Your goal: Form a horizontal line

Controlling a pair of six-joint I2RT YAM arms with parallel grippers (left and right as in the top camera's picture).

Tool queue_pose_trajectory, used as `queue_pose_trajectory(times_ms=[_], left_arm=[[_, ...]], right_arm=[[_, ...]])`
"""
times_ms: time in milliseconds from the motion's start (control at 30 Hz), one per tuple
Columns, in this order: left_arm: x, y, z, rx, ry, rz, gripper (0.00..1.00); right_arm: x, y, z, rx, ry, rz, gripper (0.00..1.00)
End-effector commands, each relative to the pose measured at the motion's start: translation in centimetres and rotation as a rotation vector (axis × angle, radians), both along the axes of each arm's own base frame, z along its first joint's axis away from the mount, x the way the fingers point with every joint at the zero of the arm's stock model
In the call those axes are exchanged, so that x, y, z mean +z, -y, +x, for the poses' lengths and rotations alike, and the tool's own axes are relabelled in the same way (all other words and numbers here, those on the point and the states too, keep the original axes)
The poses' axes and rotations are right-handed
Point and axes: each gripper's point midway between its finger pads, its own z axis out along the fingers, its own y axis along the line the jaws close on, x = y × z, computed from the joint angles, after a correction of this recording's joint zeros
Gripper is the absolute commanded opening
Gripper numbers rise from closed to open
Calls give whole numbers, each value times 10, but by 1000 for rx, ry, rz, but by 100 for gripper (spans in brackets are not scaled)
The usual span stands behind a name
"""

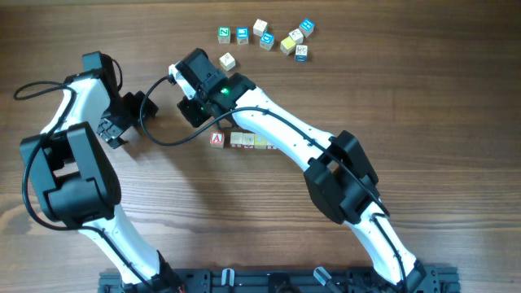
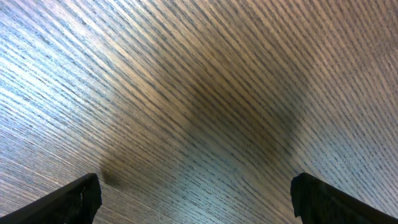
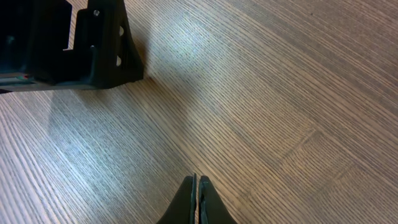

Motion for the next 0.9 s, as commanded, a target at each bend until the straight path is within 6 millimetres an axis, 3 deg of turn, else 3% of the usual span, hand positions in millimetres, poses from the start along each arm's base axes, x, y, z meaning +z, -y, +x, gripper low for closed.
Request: queue_pose_trajectory(times_ms=[0, 167, 867], left_arm=[[-5, 0, -1, -1, -9, -11, 100], [-5, 0, -1, -2, -9, -11, 100], [-5, 0, -1, -2, -9, -11, 100]], right_arm=[[-16, 1, -6, -19, -53, -22, 4], [-30, 18, -23, -21, -133, -102, 4], [-30, 16, -30, -116, -223, -63, 4]])
